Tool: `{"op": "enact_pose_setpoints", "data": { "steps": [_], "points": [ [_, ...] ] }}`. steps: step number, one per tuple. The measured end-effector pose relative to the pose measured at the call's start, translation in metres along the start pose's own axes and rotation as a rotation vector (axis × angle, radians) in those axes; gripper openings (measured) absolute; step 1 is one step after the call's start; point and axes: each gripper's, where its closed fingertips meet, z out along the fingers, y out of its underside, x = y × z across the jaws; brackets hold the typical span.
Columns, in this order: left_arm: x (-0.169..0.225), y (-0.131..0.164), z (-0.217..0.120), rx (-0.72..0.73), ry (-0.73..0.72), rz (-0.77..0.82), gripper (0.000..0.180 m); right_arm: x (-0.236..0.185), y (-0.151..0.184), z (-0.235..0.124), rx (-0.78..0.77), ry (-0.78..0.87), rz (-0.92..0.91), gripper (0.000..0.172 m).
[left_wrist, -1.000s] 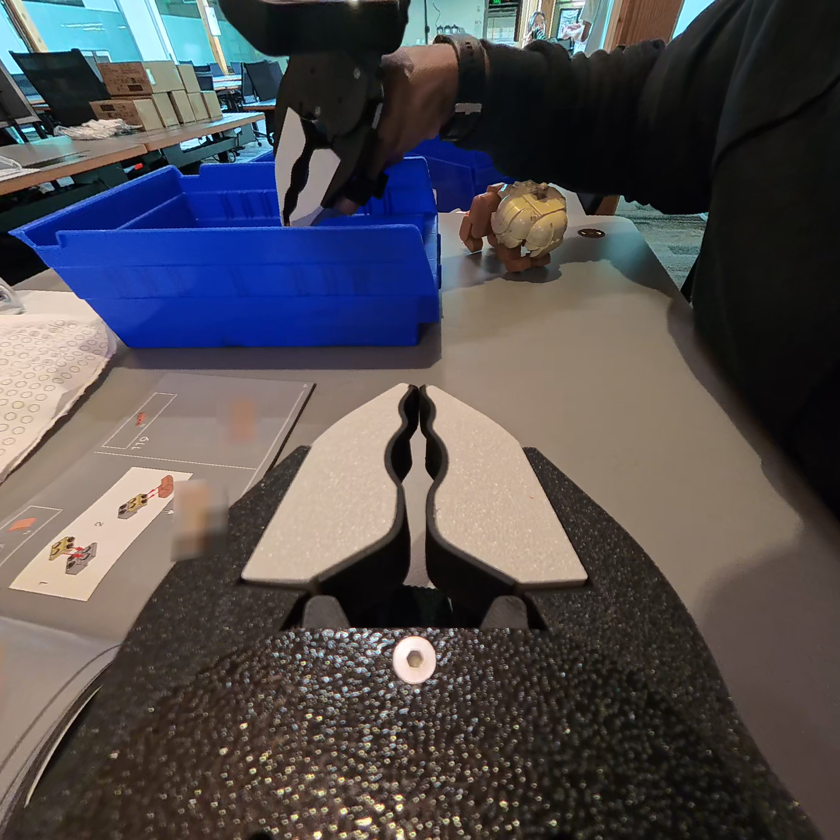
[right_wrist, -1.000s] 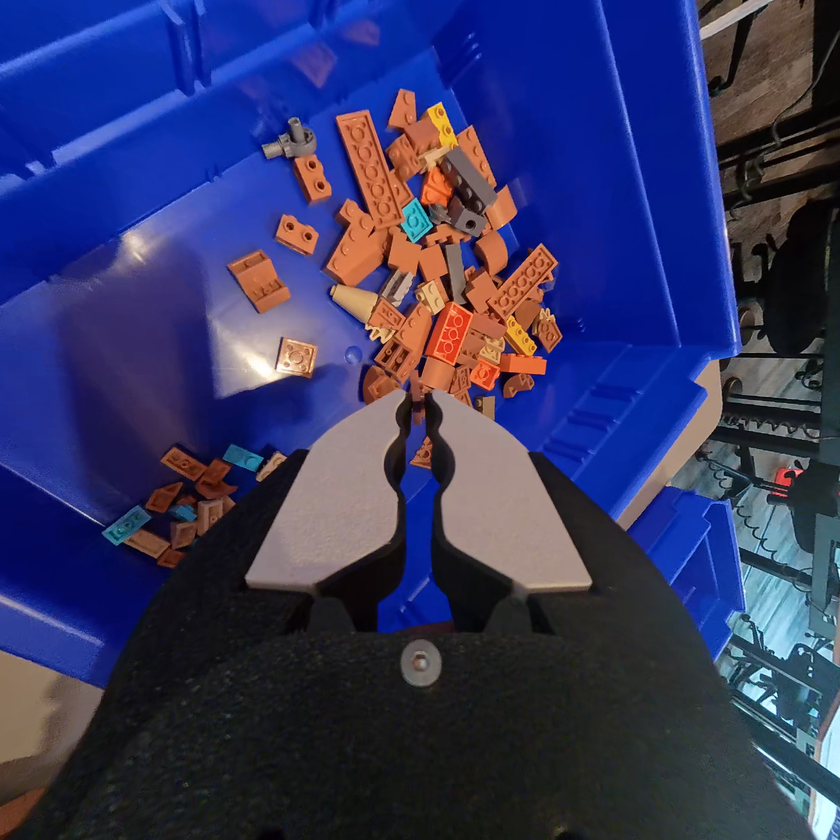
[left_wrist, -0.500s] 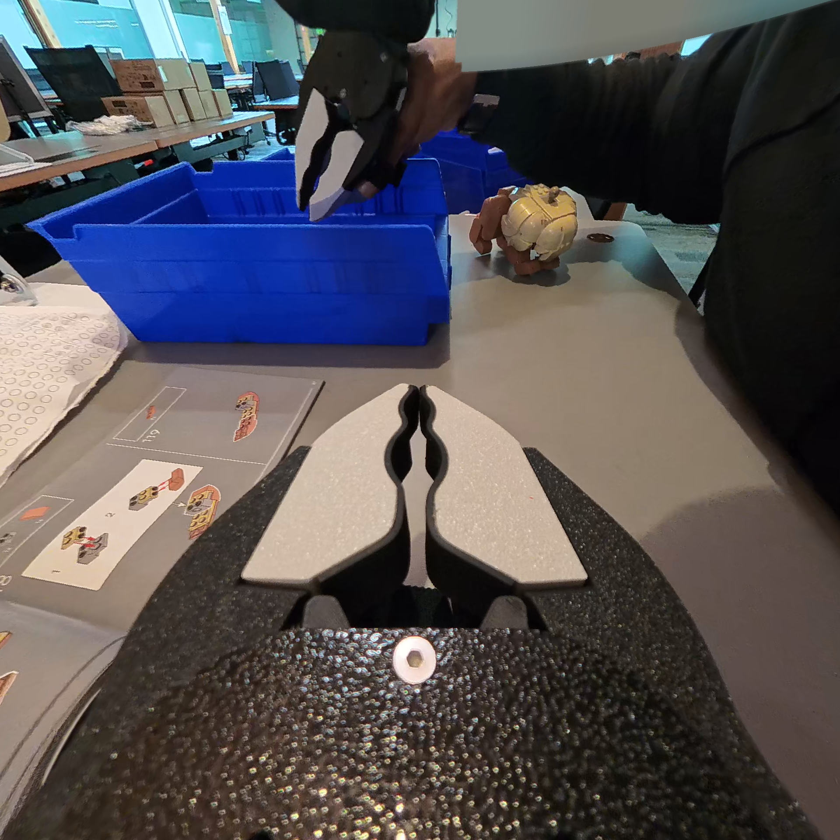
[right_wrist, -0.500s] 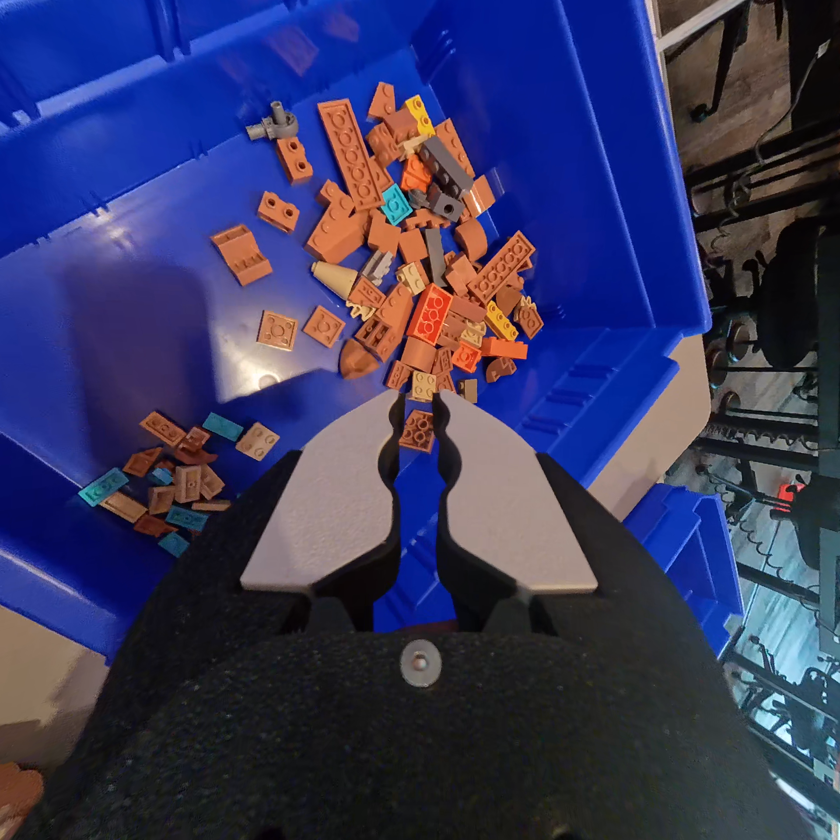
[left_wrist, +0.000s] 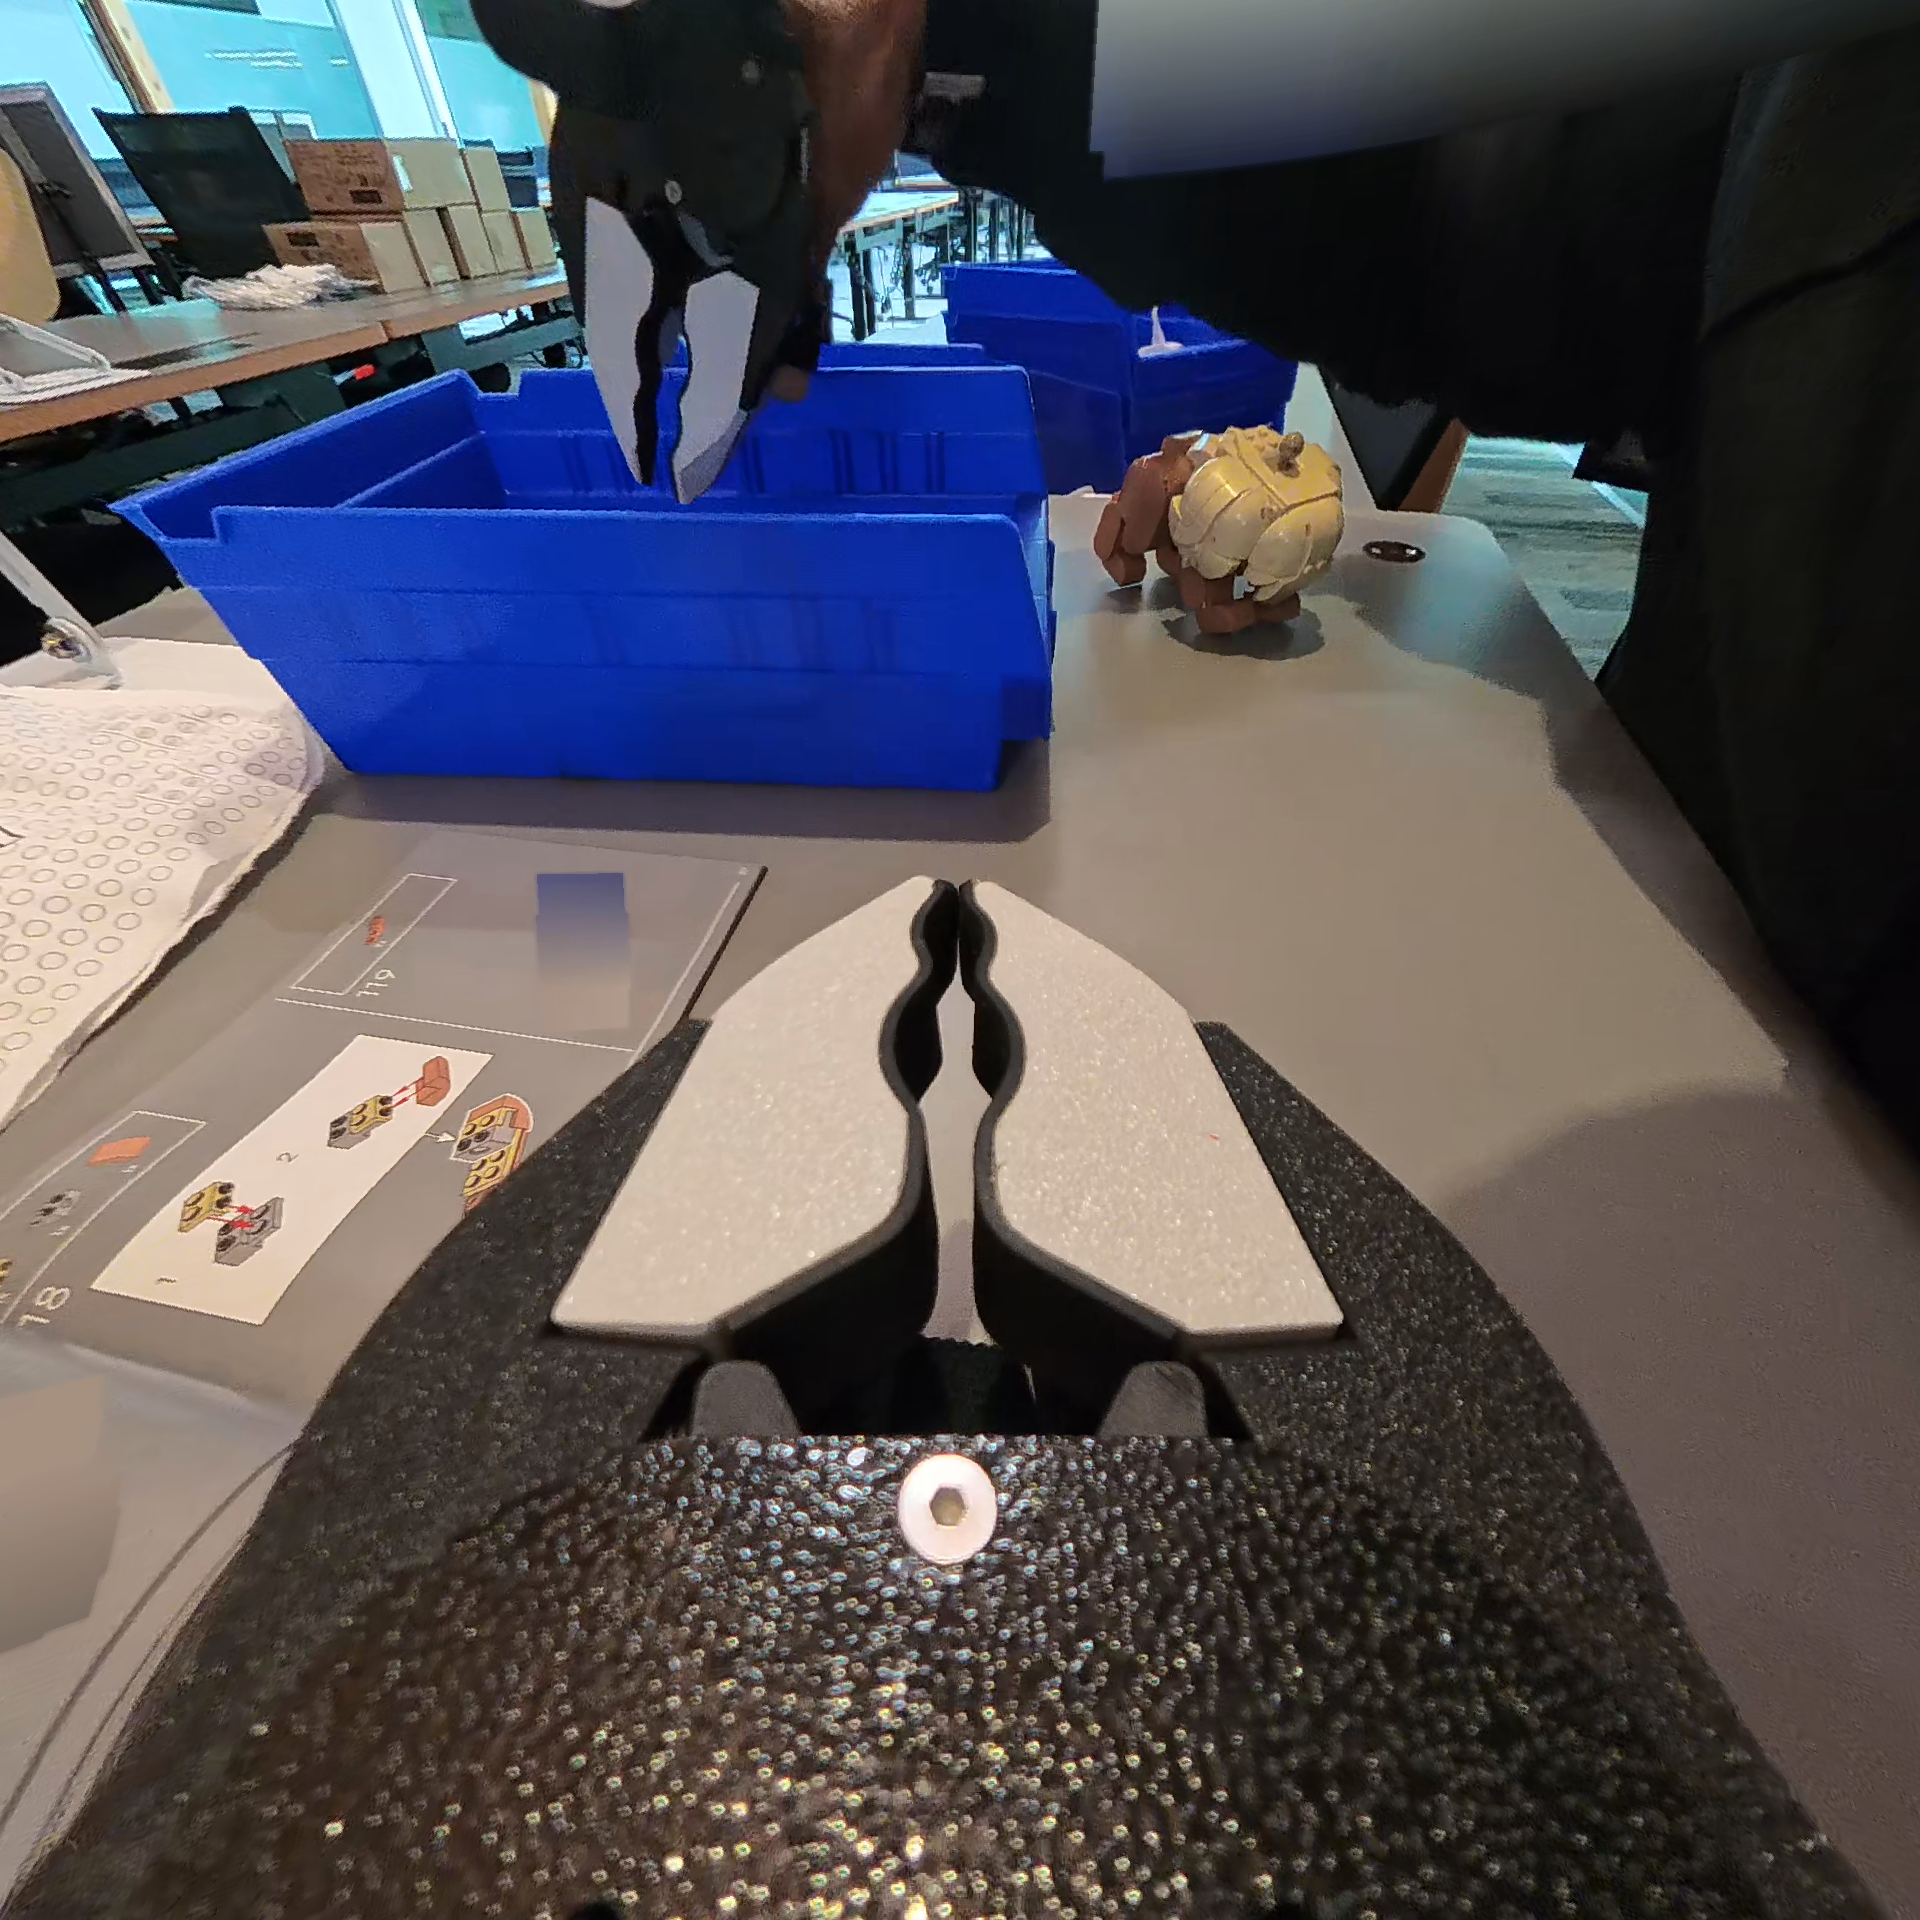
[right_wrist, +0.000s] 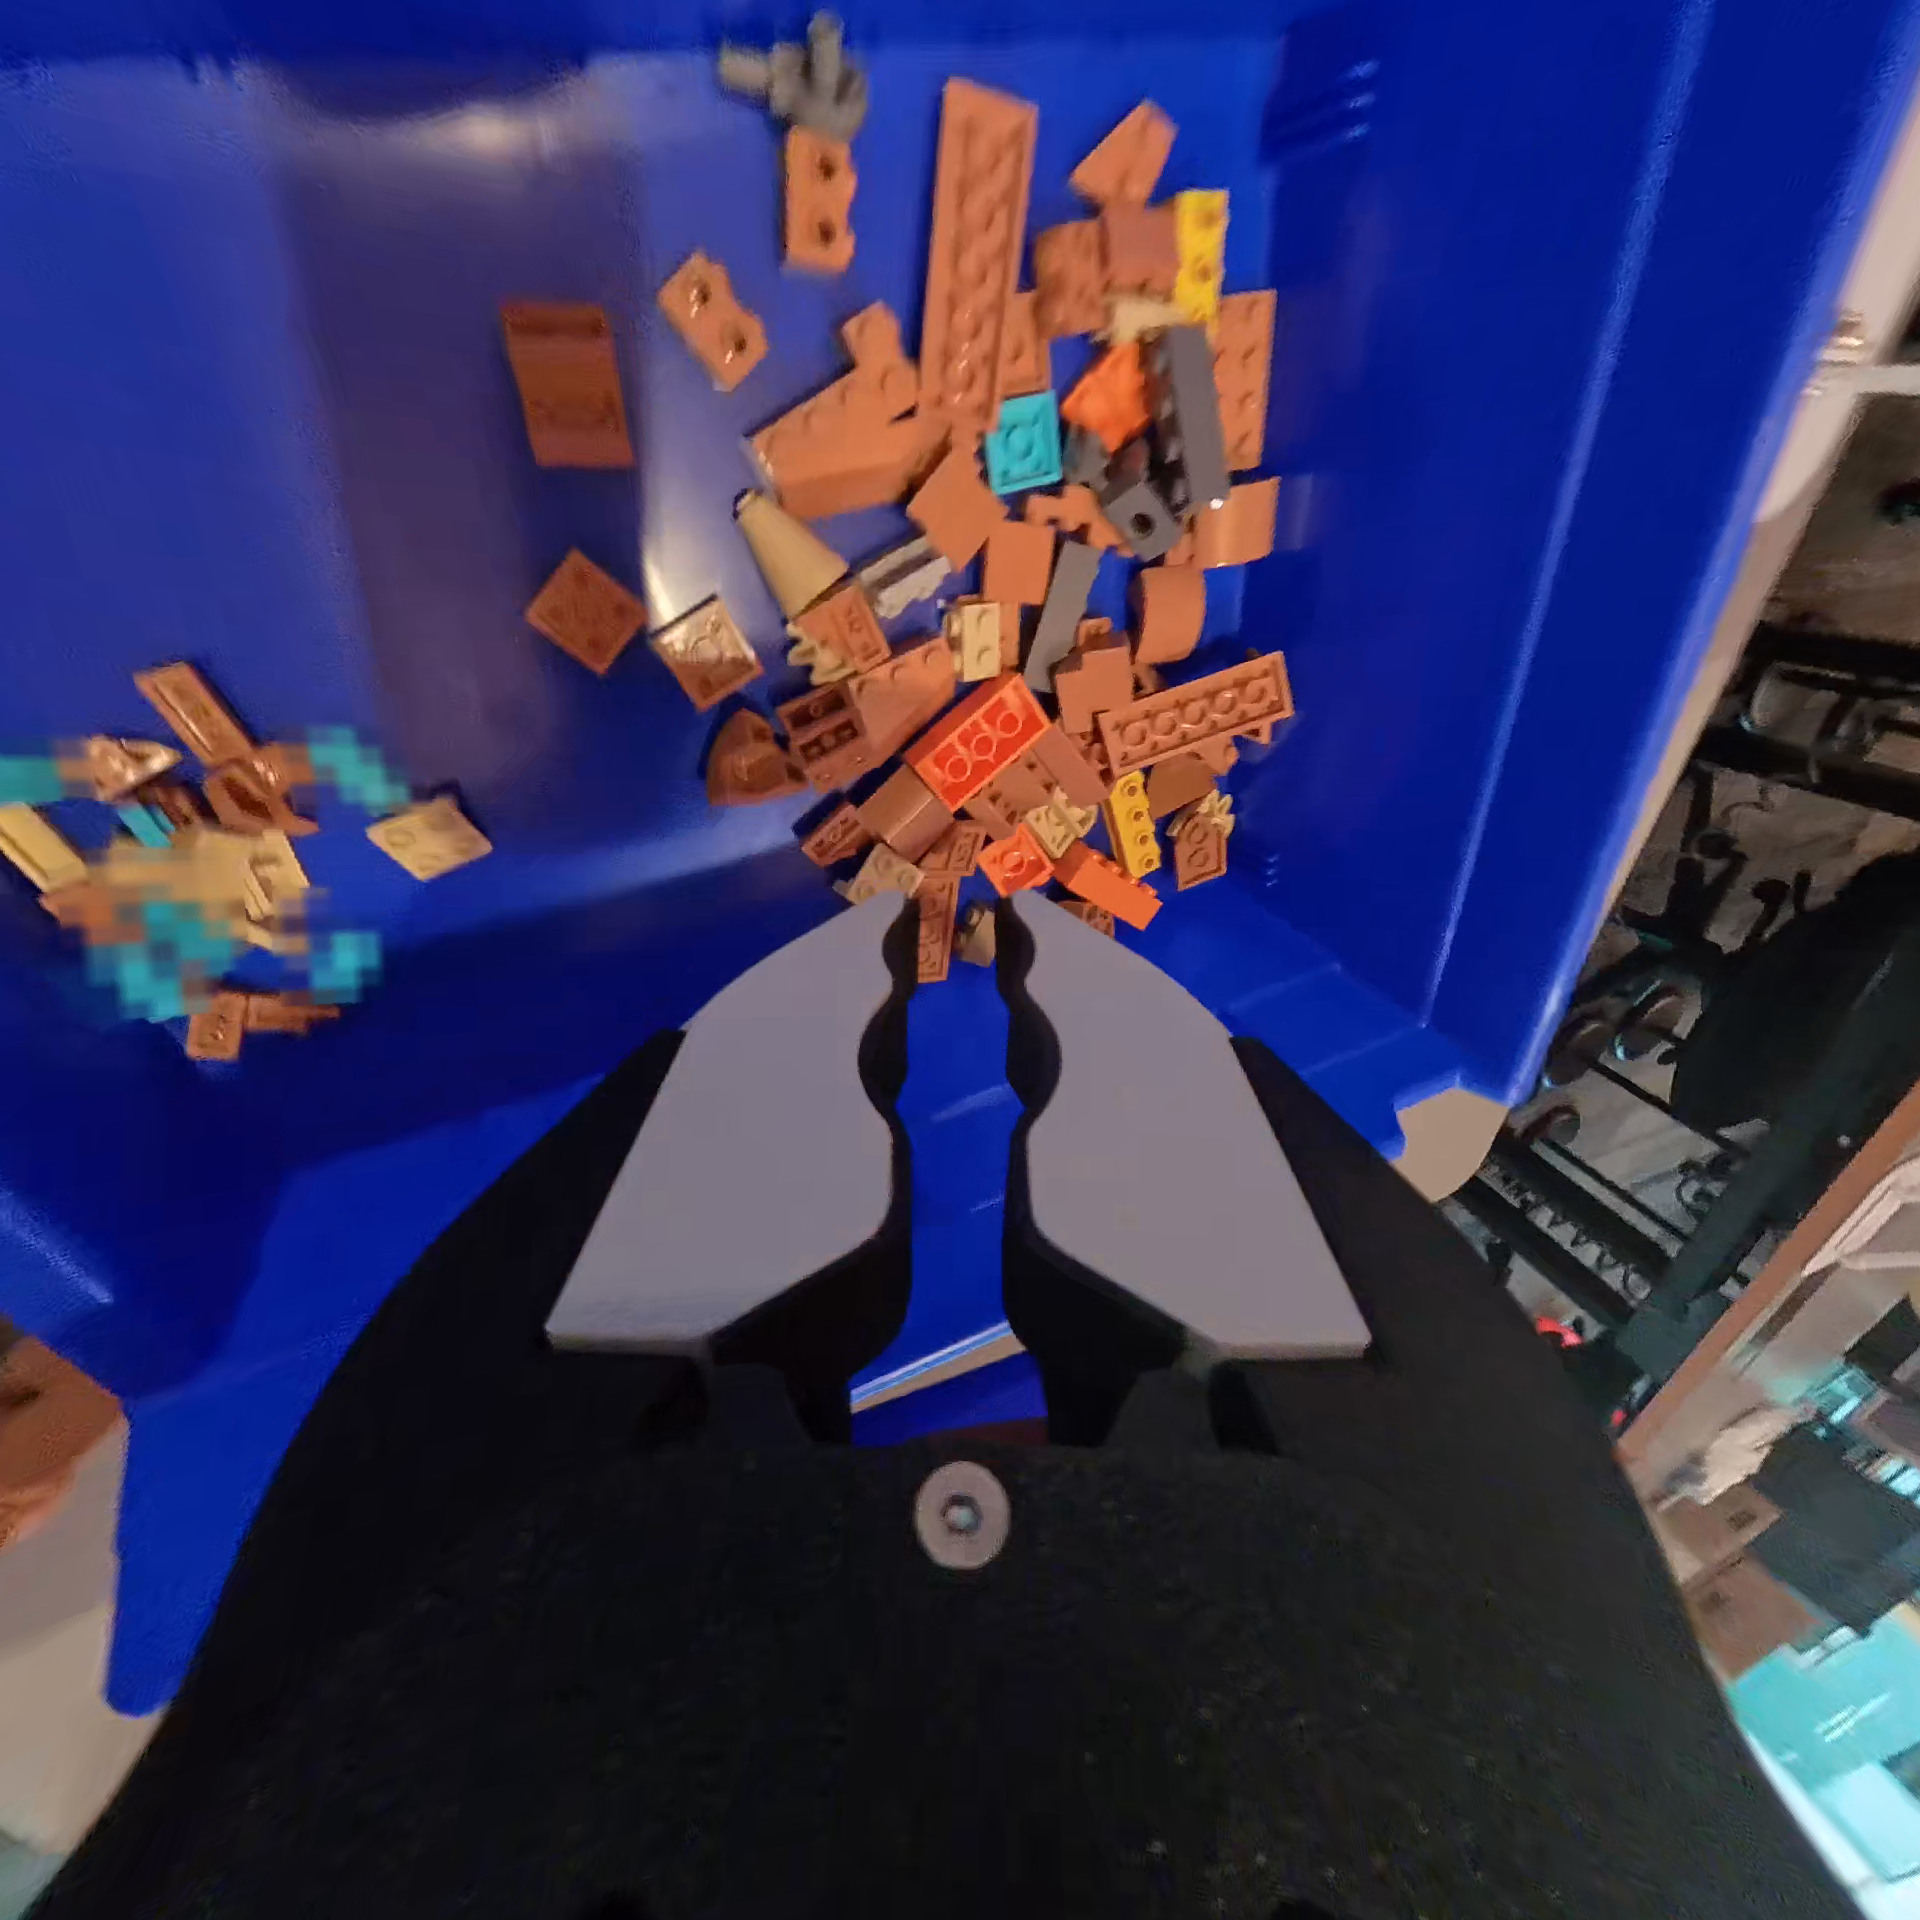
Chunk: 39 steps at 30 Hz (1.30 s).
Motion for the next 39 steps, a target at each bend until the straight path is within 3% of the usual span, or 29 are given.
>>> {"op": "enact_pose_setpoints", "data": {
  "steps": [6, 18, 39],
  "points": [
    [-0.001, 0.000, -0.002, 0.000, 0.003, 0.001, 0.000, -0.010, -0.008, 0.023, -0.023, -0.097, -0.154, 0.020],
    [0.000, 0.002, -0.002, -0.008, 0.003, 0.008, 0.000, 0.014, -0.037, 0.054, 0.037, -0.140, -0.055, 0.013],
    [0.000, 0.003, -0.002, -0.015, 0.005, 0.012, 0.000, 0.004, -0.028, 0.065, 0.009, -0.221, -0.011, 0.013]
  ]
}}
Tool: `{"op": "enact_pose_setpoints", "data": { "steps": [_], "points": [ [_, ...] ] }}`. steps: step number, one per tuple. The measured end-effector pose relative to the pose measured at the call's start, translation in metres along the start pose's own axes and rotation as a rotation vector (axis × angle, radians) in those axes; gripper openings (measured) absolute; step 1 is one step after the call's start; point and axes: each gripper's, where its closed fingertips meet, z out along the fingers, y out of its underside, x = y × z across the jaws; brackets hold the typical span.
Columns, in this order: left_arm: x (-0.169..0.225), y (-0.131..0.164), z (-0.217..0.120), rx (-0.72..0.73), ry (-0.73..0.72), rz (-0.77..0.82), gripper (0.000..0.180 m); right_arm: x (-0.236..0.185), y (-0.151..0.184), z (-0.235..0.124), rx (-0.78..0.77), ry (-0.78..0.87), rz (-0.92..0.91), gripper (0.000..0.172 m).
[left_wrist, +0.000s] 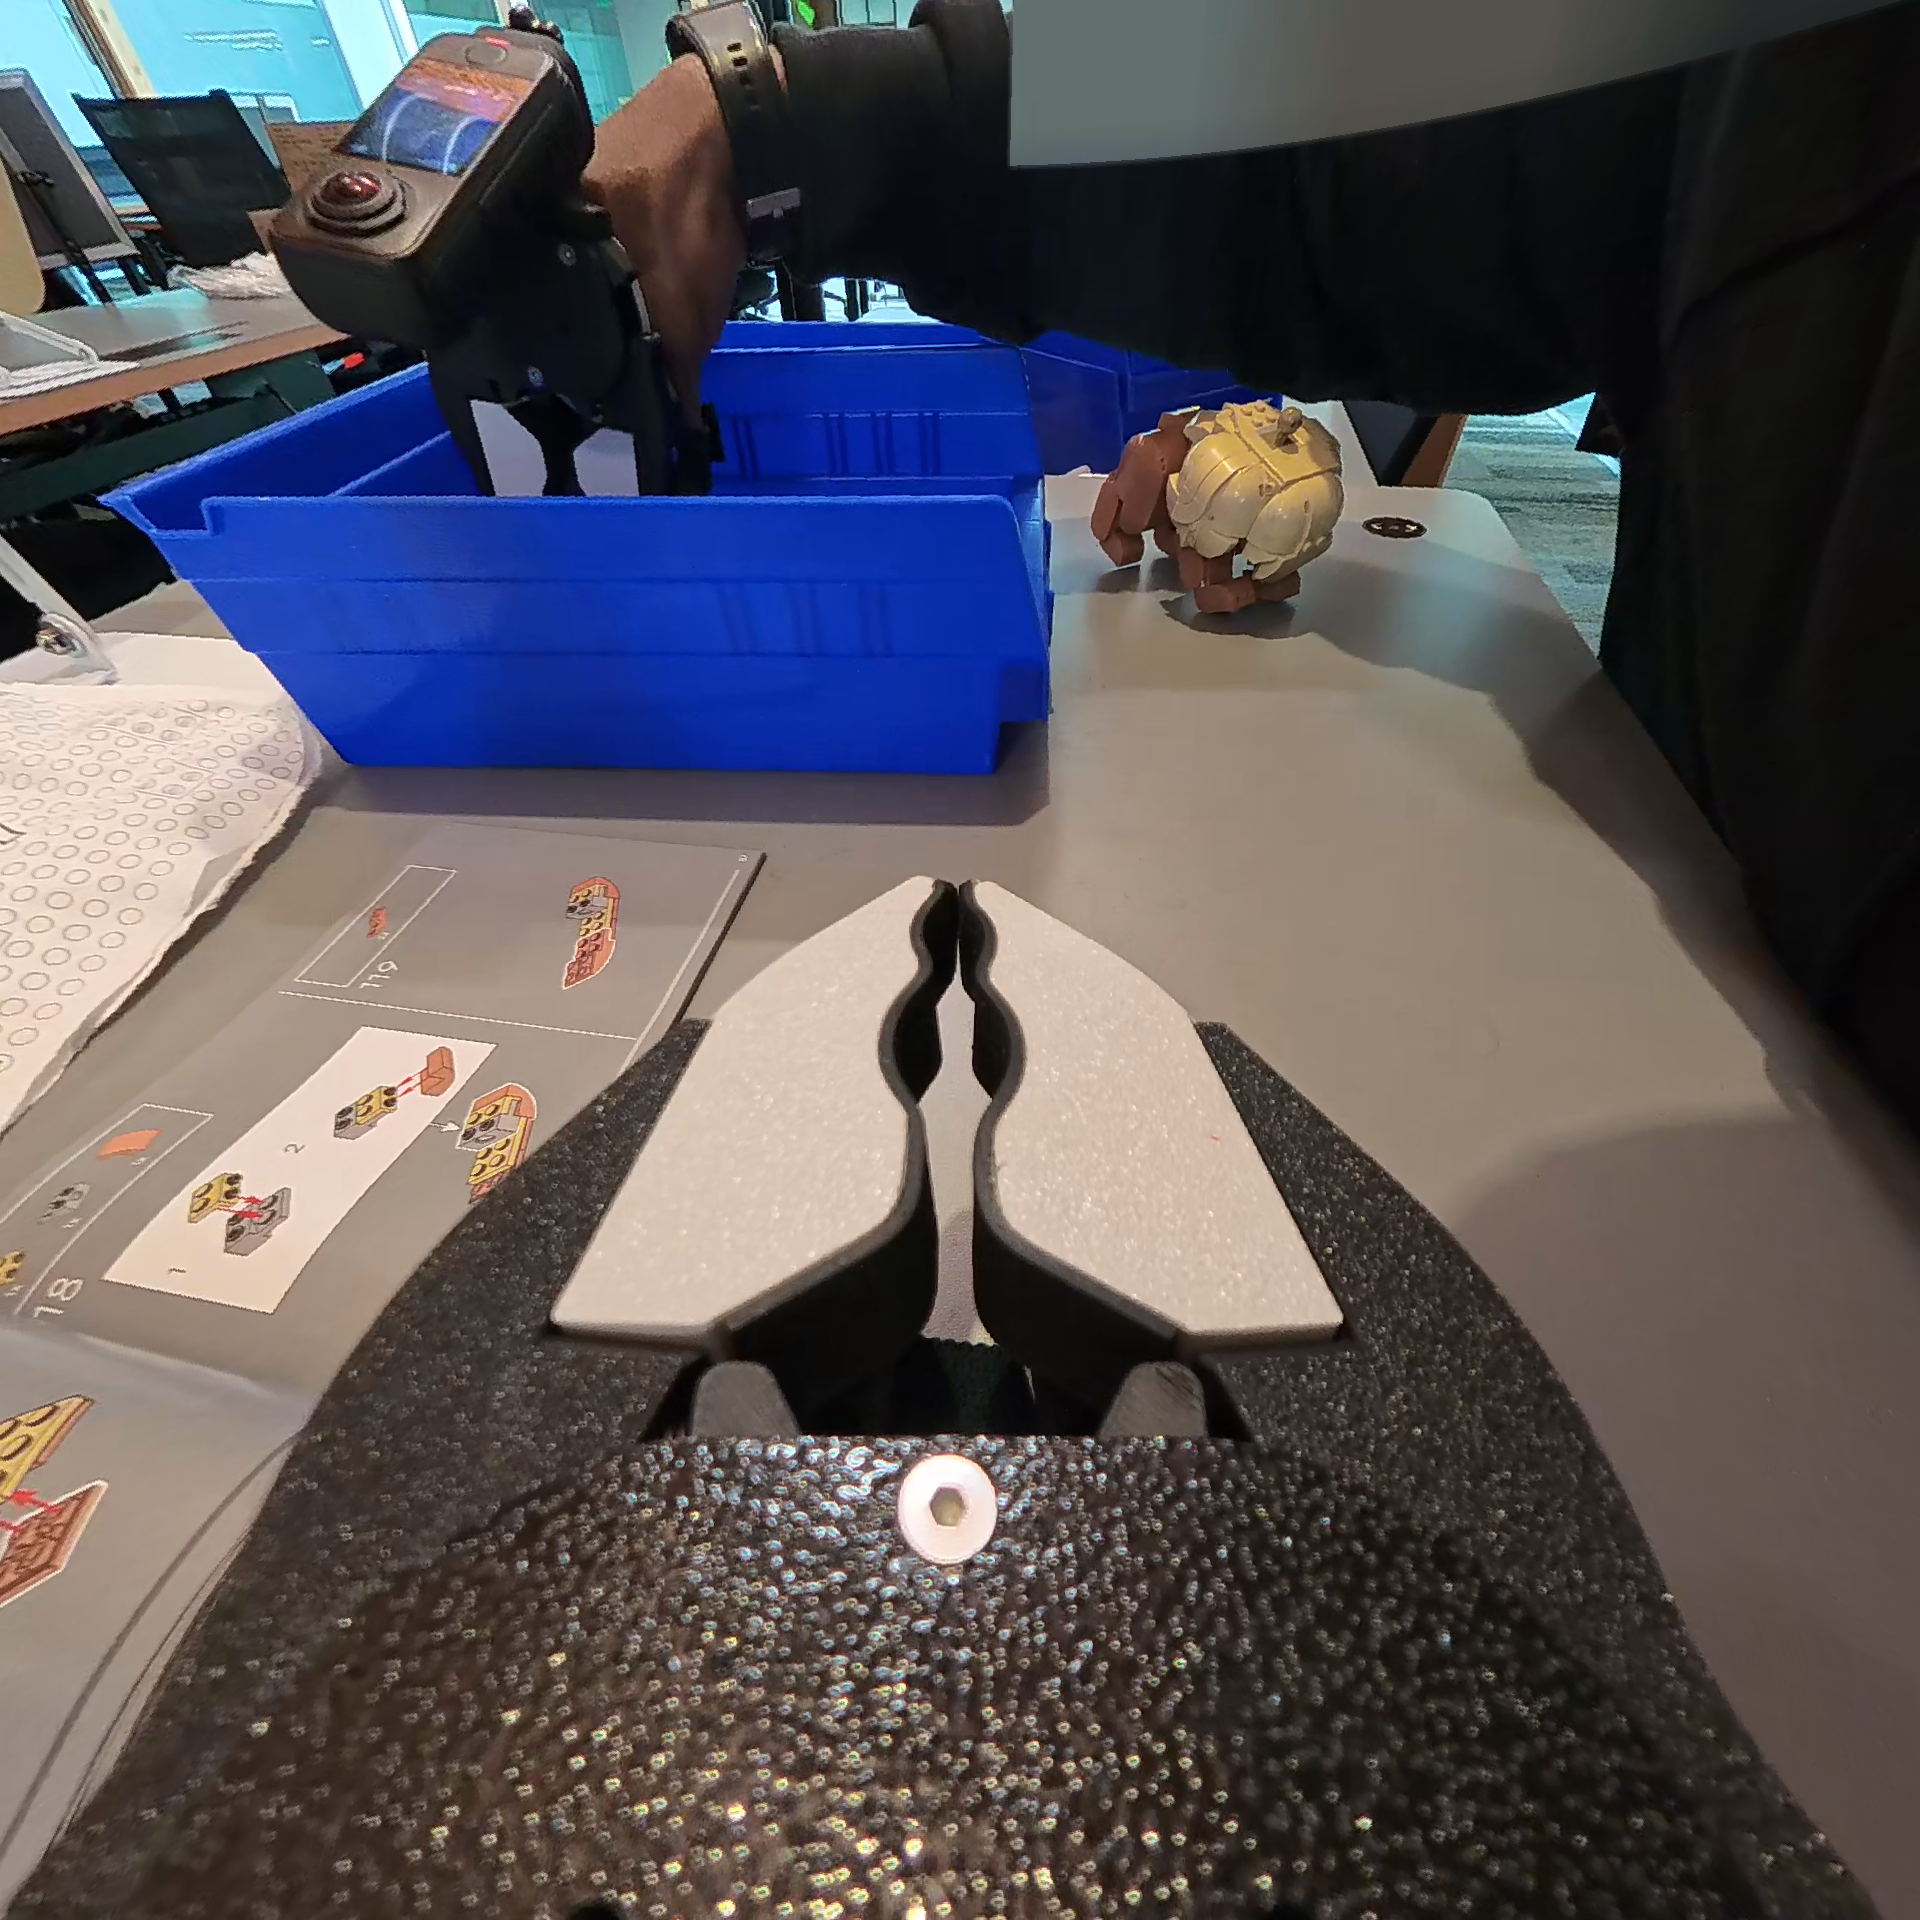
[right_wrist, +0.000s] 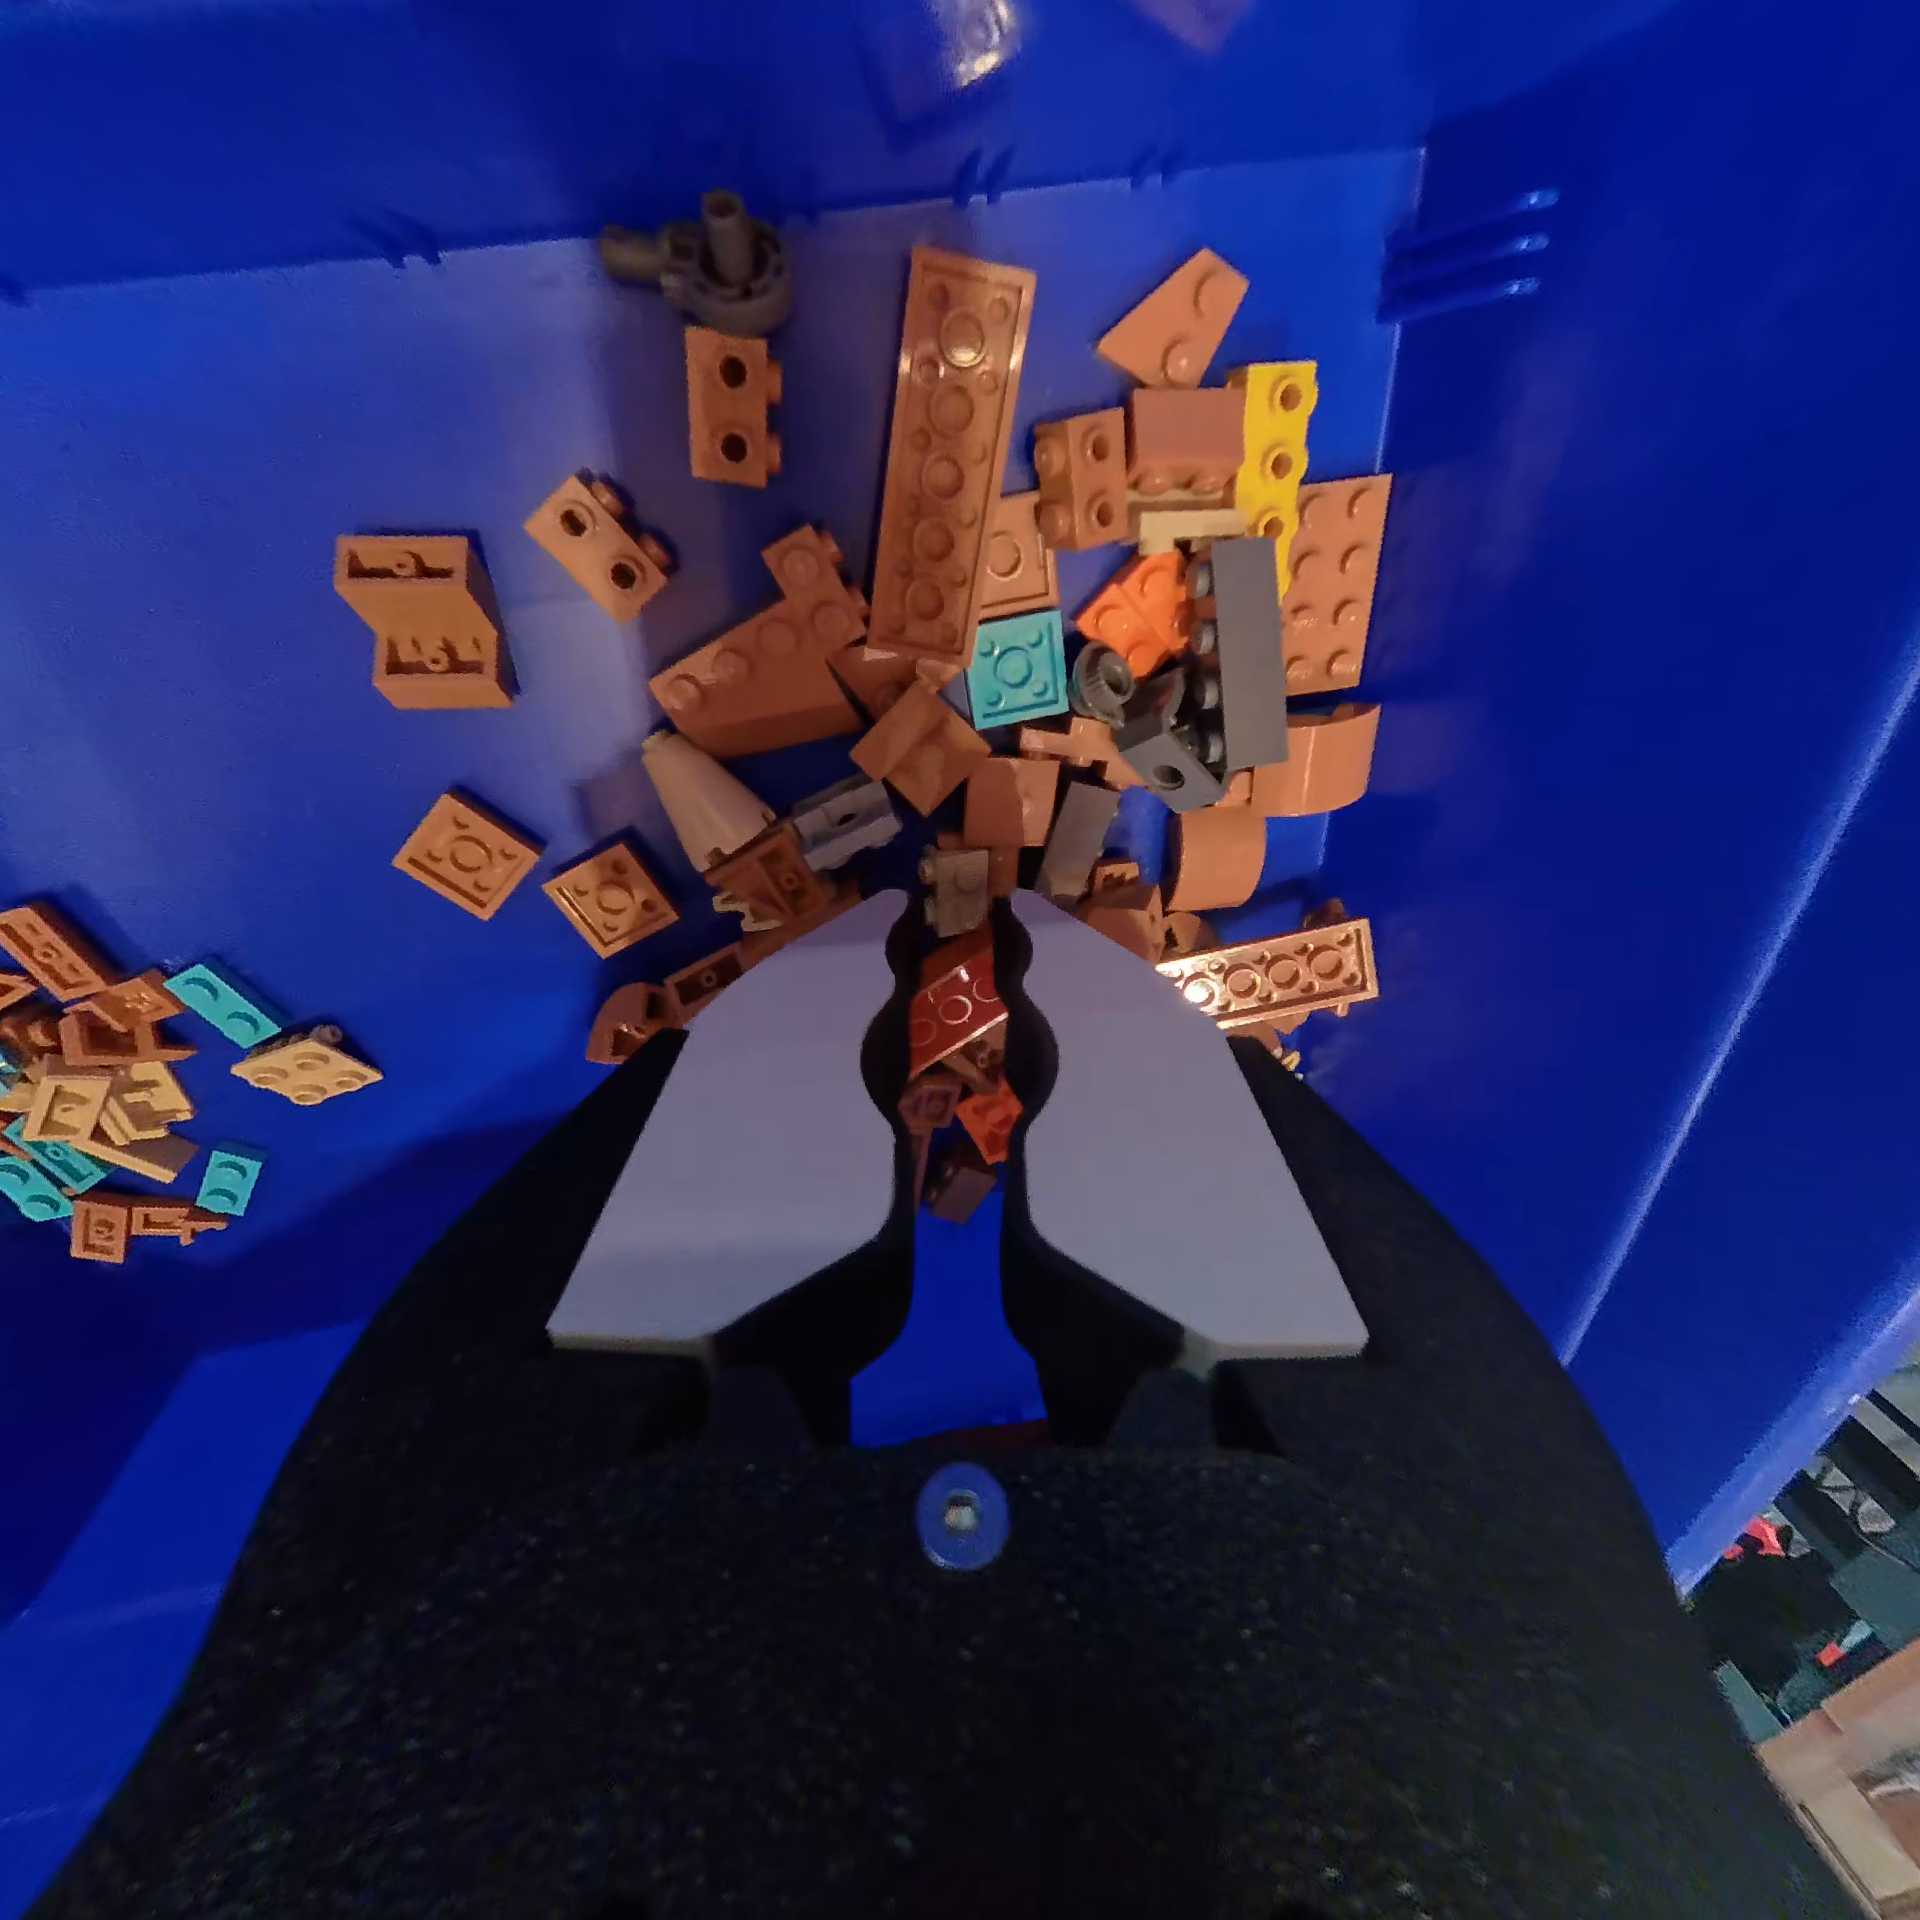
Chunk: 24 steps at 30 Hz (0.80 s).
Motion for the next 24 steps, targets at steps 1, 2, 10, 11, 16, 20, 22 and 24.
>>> {"op": "enact_pose_setpoints", "data": {
  "steps": [1, 2, 10, 11, 16, 20, 22, 24],
  "points": [
    [0.000, 0.000, 0.000, 0.000, 0.000, 0.000, 0.000, 0.000, 0.000, 0.000, 0.004, 0.000, 0.001, 0.013],
    [0.000, 0.000, 0.000, -0.003, 0.000, 0.000, 0.000, 0.000, -0.001, -0.001, 0.007, 0.001, 0.004, 0.012],
    [0.000, 0.001, 0.000, -0.005, -0.001, 0.002, 0.000, 0.000, -0.001, 0.005, -0.019, -0.006, 0.000, 0.013],
    [0.000, 0.001, 0.000, -0.007, -0.002, 0.002, 0.000, 0.000, -0.001, 0.005, -0.019, -0.008, 0.005, 0.013],
    [0.000, 0.001, 0.000, -0.007, -0.003, 0.001, 0.000, 0.000, -0.001, 0.005, -0.014, -0.010, 0.020, 0.012],
    [0.000, 0.001, 0.000, -0.007, -0.003, 0.003, 0.000, 0.001, 0.000, 0.004, -0.013, 0.008, 0.023, 0.011],
    [0.000, 0.001, 0.000, -0.006, -0.003, 0.002, 0.000, 0.001, 0.000, 0.000, -0.005, 0.028, 0.023, 0.011],
    [0.000, 0.001, 0.000, -0.004, -0.003, 0.000, 0.000, 0.002, -0.002, -0.007, 0.019, 0.051, 0.025, 0.011]
  ]
}}
